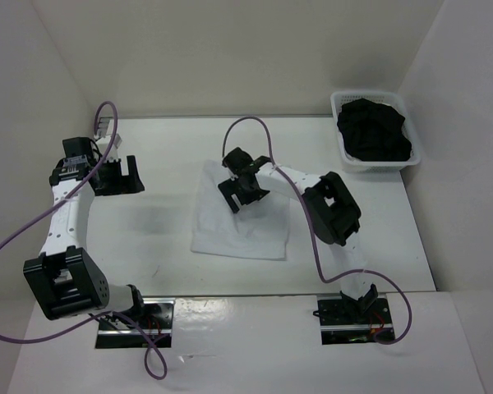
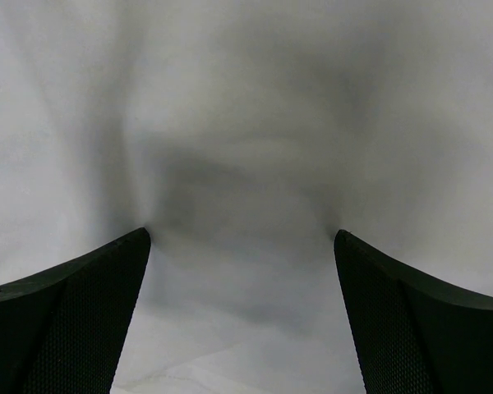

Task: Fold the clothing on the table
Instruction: Flatten the skirt out

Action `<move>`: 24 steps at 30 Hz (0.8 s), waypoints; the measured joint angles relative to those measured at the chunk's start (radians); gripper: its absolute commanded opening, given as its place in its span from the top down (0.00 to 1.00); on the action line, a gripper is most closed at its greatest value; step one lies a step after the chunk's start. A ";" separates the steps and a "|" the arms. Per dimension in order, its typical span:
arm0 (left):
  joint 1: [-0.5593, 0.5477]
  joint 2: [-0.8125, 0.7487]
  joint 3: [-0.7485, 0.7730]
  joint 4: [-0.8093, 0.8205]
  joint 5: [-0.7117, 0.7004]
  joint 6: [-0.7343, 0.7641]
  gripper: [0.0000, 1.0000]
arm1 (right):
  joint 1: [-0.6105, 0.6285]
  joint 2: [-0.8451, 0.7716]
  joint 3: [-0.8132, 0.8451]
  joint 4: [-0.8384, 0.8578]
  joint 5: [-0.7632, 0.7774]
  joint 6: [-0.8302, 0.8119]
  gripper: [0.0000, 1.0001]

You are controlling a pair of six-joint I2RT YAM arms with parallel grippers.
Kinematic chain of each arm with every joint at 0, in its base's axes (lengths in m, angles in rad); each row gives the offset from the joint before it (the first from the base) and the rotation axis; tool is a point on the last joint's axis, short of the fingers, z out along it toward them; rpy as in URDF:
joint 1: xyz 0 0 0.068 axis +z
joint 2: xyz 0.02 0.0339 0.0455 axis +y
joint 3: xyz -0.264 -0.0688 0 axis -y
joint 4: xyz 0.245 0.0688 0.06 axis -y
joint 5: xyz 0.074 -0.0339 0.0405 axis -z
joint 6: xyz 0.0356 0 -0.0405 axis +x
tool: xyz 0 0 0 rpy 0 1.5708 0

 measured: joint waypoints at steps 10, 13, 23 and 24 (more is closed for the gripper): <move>0.000 0.000 0.000 0.000 0.002 0.000 0.01 | -0.105 0.081 0.116 -0.025 -0.072 -0.026 0.03; 0.000 0.000 0.000 0.000 0.002 0.000 0.01 | -0.156 0.118 0.179 -0.034 -0.079 -0.063 0.03; 0.000 0.000 0.000 0.000 0.003 0.000 0.01 | -0.182 0.147 0.224 -0.052 -0.061 -0.144 0.03; 0.000 0.000 0.000 0.000 0.003 0.000 0.01 | -0.179 0.147 0.224 -0.052 -0.061 -0.146 0.03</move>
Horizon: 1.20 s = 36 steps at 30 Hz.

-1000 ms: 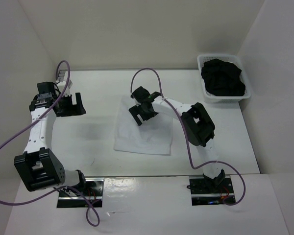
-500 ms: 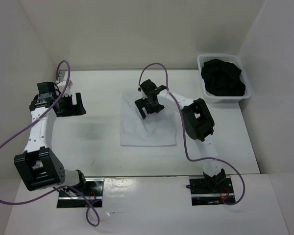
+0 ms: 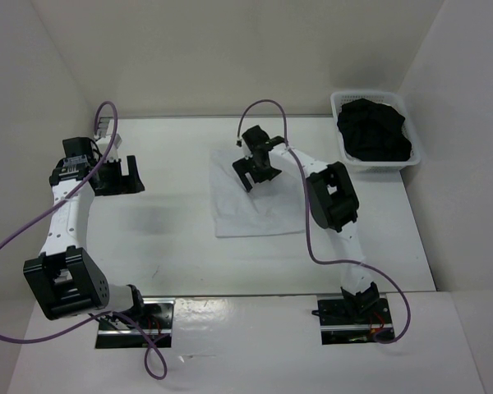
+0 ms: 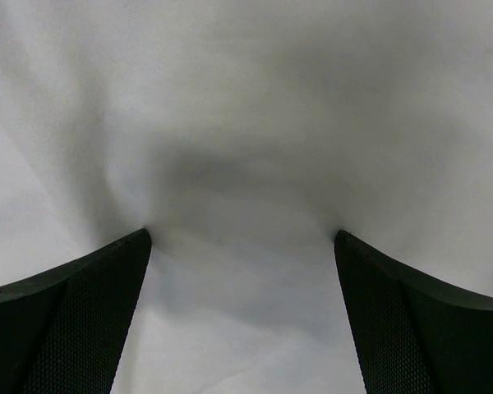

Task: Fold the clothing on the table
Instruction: Flatten the skirt out

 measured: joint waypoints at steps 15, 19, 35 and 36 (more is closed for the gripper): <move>0.000 0.000 0.000 -0.006 0.032 0.000 0.01 | 0.085 -0.111 -0.184 0.004 -0.024 0.002 0.03; 0.000 0.000 0.000 -0.013 0.038 0.003 0.01 | 0.114 -0.165 -0.266 0.005 -0.009 0.035 0.03; 0.000 0.003 0.005 -0.040 0.074 0.017 0.01 | 0.151 -0.257 -0.344 -0.040 -0.098 0.153 0.06; -0.003 0.011 0.016 -0.049 0.088 0.024 0.01 | 0.151 -0.257 -0.316 -0.054 -0.110 0.148 0.05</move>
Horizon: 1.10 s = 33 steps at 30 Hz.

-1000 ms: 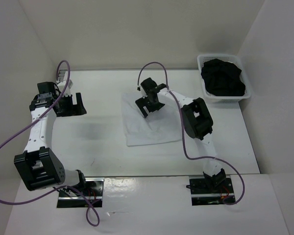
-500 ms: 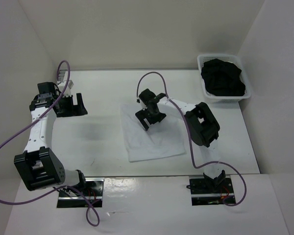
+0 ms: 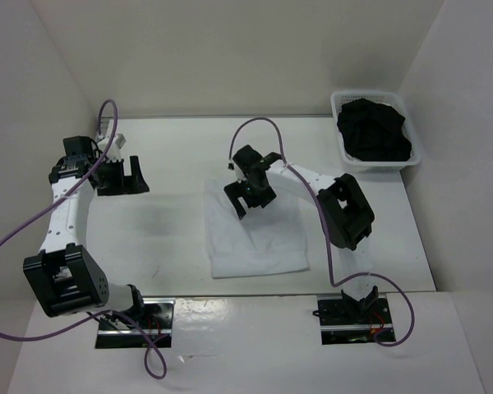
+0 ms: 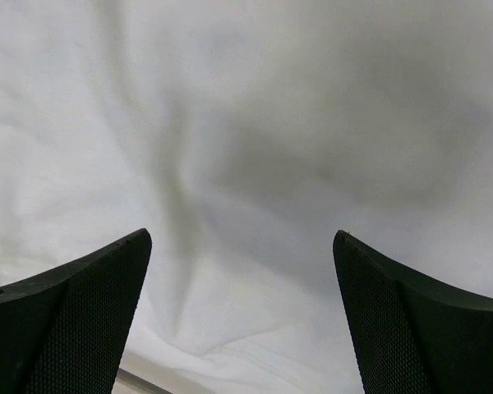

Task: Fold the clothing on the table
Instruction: Flatten the skirt out, then fold the skirt

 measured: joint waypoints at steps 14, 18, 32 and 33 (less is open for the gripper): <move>-0.225 0.389 0.193 0.088 0.119 0.016 0.22 | -0.254 -0.092 0.077 0.011 -0.055 -0.115 0.22; -0.290 0.491 0.197 0.136 0.134 0.027 0.27 | -0.390 -0.107 0.002 0.017 -0.052 -0.140 0.24; -0.380 0.719 0.350 0.254 0.157 0.019 0.41 | -0.465 -0.219 -0.069 0.031 -0.062 -0.197 0.24; -0.385 0.733 0.364 0.261 0.159 0.016 0.42 | -0.465 -0.219 -0.071 0.031 -0.062 -0.199 0.24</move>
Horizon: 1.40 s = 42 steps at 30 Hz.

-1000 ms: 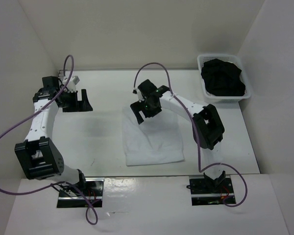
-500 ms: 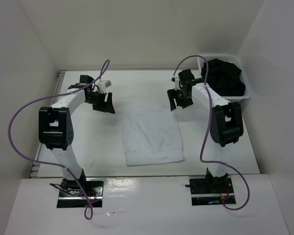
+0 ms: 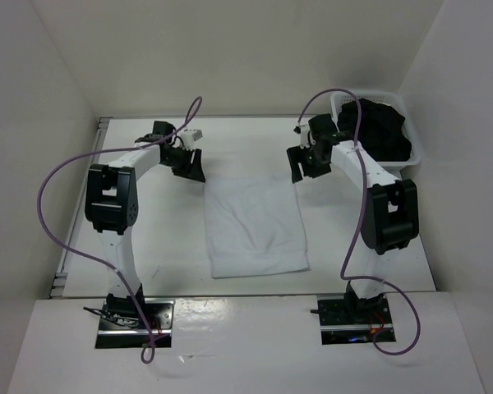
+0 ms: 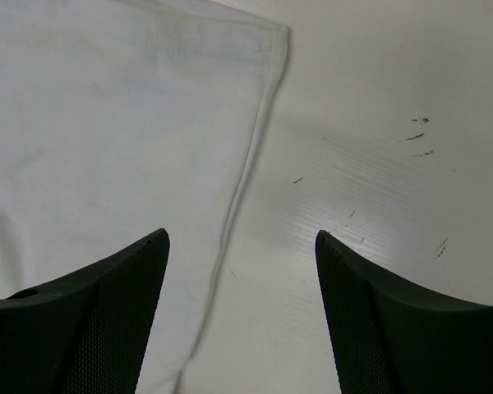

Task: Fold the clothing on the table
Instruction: Fold the skirt

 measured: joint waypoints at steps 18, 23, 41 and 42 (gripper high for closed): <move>-0.060 0.081 0.040 0.024 0.006 -0.021 0.69 | -0.011 -0.017 -0.027 0.002 -0.005 -0.014 0.25; -0.059 0.081 0.040 0.025 -0.005 -0.023 0.89 | -0.011 -0.015 -0.027 0.005 -0.022 -0.014 0.25; -0.059 0.068 0.037 0.003 -0.076 -0.011 0.96 | -0.067 0.262 0.140 0.085 -0.209 -0.014 0.34; -0.059 0.065 0.036 0.001 -0.077 -0.011 0.96 | -0.067 0.266 0.146 0.094 -0.212 -0.014 0.36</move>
